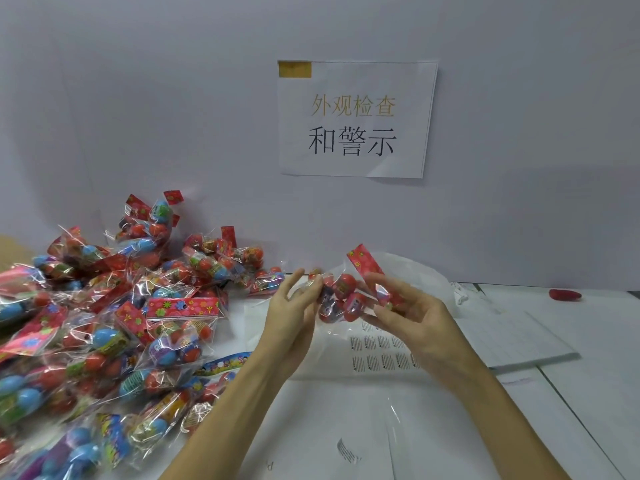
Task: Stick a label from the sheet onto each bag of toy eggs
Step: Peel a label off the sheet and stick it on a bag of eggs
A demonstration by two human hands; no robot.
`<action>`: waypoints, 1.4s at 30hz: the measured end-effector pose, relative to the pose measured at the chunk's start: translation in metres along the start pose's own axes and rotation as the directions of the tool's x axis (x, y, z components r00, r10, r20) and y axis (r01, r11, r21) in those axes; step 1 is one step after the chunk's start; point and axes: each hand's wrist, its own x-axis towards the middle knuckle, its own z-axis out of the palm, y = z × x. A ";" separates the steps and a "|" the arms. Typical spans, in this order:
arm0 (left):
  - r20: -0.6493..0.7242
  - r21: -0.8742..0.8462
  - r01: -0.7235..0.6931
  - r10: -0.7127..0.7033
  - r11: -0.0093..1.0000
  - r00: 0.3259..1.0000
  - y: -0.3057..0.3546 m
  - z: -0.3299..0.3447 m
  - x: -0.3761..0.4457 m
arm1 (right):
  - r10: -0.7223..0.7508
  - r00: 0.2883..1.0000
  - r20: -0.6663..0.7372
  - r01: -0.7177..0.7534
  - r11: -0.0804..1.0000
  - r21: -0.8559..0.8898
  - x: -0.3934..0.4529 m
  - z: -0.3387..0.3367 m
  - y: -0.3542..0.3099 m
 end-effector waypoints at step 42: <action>0.568 0.569 -0.741 0.481 0.356 0.667 -0.021 0.001 -0.006 | 0.233 0.962 -0.143 -0.206 0.961 0.185 0.006 0.022 0.020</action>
